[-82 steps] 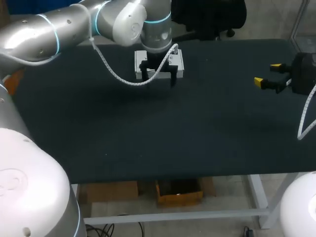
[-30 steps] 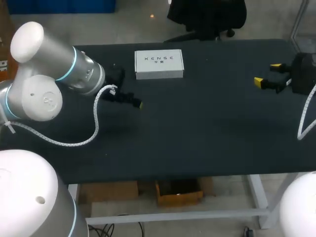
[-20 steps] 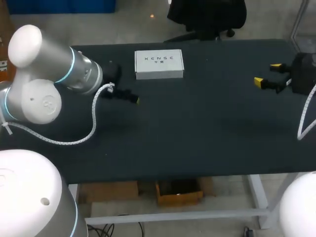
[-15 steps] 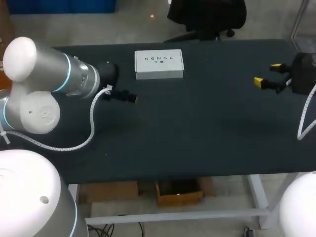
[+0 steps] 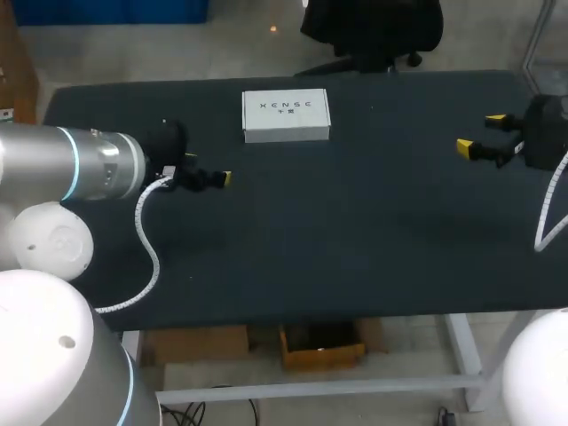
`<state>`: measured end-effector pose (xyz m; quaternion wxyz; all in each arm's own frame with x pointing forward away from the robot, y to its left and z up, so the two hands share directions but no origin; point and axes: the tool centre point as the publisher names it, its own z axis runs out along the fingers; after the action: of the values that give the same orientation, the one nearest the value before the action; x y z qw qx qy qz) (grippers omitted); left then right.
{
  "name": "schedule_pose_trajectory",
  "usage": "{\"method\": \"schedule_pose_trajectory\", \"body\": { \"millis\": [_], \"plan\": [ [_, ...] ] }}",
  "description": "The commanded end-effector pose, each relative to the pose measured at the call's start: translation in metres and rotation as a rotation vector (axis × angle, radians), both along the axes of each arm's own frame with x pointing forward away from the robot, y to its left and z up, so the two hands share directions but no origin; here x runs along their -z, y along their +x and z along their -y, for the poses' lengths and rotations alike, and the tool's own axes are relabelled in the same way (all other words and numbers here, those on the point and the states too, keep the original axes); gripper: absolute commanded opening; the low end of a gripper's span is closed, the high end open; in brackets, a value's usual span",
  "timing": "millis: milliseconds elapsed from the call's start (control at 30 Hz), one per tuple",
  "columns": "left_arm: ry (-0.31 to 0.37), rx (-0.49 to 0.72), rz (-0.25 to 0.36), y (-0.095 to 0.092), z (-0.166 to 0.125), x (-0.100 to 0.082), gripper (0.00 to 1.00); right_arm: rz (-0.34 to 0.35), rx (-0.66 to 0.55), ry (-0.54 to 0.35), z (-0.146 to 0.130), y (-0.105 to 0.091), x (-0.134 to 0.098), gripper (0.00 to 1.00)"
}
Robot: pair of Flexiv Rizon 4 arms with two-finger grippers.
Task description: Assemble the packaging by folding the flat box into shape, placing the metal phone stand inside, and closing the box properly
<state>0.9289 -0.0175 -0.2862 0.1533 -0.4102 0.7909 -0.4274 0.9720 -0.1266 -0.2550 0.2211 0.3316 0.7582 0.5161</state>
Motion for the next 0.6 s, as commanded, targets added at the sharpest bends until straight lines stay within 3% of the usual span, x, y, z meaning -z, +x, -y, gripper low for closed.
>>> {"method": "schedule_pose_trajectory", "body": {
  "millis": [33, 600],
  "plan": [
    [-0.030, 0.021, -0.026, 0.0011, -0.0066, -0.0046, 1.00, 0.004, 0.001, 0.002, -0.0004, -0.0004, 0.0011, 1.00],
    [0.033, 0.061, 0.089, 0.0027, -0.0115, 0.0016, 1.00, 0.004, 0.001, 0.002, -0.0004, -0.0004, 0.0011, 1.00]
  ]
}}
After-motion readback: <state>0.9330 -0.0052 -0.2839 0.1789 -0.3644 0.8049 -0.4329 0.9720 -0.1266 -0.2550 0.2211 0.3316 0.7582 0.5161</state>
